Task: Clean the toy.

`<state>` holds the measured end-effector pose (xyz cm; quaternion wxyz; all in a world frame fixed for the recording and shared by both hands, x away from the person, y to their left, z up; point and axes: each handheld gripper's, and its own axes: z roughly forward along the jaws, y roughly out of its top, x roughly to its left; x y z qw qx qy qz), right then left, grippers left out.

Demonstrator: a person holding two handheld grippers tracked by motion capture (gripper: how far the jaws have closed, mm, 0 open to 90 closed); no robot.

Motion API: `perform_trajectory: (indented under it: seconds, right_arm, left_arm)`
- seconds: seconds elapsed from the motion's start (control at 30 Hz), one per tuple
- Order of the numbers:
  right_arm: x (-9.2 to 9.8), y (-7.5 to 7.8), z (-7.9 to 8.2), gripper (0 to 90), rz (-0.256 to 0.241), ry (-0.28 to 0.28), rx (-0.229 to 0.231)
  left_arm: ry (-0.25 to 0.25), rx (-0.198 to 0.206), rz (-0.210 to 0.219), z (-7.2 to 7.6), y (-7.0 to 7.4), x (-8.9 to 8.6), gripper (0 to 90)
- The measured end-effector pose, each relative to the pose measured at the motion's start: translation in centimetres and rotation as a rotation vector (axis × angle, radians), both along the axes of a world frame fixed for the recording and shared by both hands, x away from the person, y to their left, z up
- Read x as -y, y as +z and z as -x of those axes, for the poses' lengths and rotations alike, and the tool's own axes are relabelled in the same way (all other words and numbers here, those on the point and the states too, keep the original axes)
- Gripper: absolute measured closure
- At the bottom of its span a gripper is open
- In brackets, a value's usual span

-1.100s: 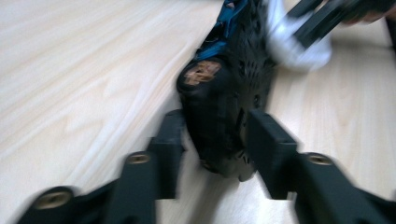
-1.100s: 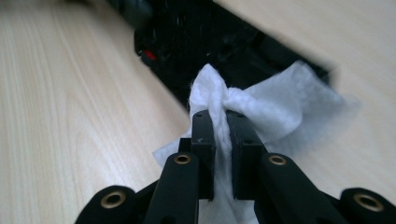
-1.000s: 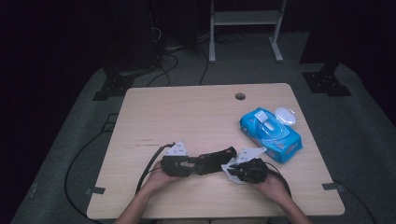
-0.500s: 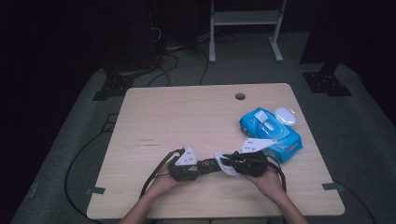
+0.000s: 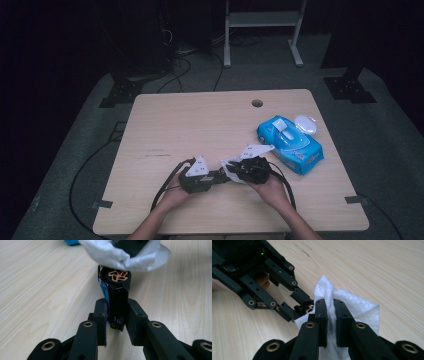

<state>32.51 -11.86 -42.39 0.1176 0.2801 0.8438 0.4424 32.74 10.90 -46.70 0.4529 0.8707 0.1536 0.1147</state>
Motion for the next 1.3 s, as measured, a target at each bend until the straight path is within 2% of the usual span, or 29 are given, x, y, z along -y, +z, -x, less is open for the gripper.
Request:
perform_trajectory:
  seconds: [0.03, 0.07, 0.1, 0.13, 0.17, 0.27, 0.43, 0.53, 0.7, 0.8, 0.87, 0.97, 1.03, 1.13, 1.2, 1.23, 1.3]
  right_arm:
    - [-0.1, 0.0, 0.1, 81.8, 0.000, 0.000, 0.001]
    - [-0.2, 0.0, 0.1, 82.0, -0.003, 0.004, -0.001]
    - [-0.2, -0.1, 0.2, 82.0, -0.007, 0.013, -0.006]
    - [-0.3, -0.2, 0.3, 82.0, -0.019, 0.019, -0.014]
    - [-0.3, -0.2, 0.3, 82.0, -0.026, 0.019, -0.017]
    - [-0.8, -0.3, 0.5, 82.0, -0.033, 0.050, -0.019]
    - [-1.2, -0.2, 0.8, 81.9, -0.026, 0.065, -0.011]
    - [-0.9, -0.1, 0.6, 82.0, -0.014, 0.054, -0.007]
    - [0.4, 0.0, 0.2, 82.0, -0.002, -0.010, 0.000]
    - [0.1, -0.2, 0.2, 82.0, -0.014, -0.008, 0.000]
    - [0.0, -0.1, 0.2, 82.0, -0.005, -0.003, 0.003]
    - [0.6, 0.0, 0.1, 82.0, 0.017, -0.027, 0.014]
    - [0.8, -0.1, 0.1, 82.0, 0.001, -0.038, 0.000]
    - [0.0, -0.3, 0.5, 82.0, 0.001, -0.022, 0.017]
    - [-0.5, -0.1, 0.6, 82.0, 0.030, -0.009, 0.042]
    - [-0.3, -0.1, 0.5, 82.0, 0.026, -0.006, 0.026]
    - [0.6, -0.1, 0.1, 82.0, 0.017, -0.037, 0.013]
  left_arm:
    - [-0.002, 0.001, 0.001, 0.0, 0.0, 0.0, 71.9]
    - [0.001, -0.017, 0.008, -0.1, 0.0, 0.1, 70.1]
    - [0.008, -0.037, 0.011, -0.2, 0.0, 0.3, 62.0]
    - [0.005, -0.040, 0.003, -0.2, 0.0, 0.5, 58.3]
    - [0.001, -0.033, -0.001, -0.2, -0.1, 0.7, 57.9]
    - [0.000, -0.051, -0.006, -0.2, -0.2, 1.2, 52.6]
    - [0.008, -0.018, -0.015, -0.1, -0.3, 1.2, 63.7]
    - [0.012, -0.014, -0.015, 0.0, -0.2, 1.1, 64.1]
    - [0.016, -0.009, 0.004, -0.2, 0.0, 0.2, 67.5]
    - [0.018, -0.007, 0.009, -0.1, 0.0, 0.2, 67.6]
    - [0.013, 0.000, 0.000, -0.1, 0.0, 0.2, 67.7]
    - [0.011, 0.003, -0.009, 0.0, 0.1, 0.3, 67.8]
    - [0.013, 0.003, -0.009, 0.0, 0.1, 0.3, 67.8]
    - [0.014, 0.001, -0.011, 0.1, 0.1, 0.2, 67.9]
    - [0.017, -0.001, -0.013, 0.2, 0.2, 0.1, 67.8]
    - [0.014, 0.005, -0.016, 0.2, 0.2, 0.1, 67.9]
    - [0.014, 0.004, -0.017, 0.1, 0.2, 0.1, 67.8]
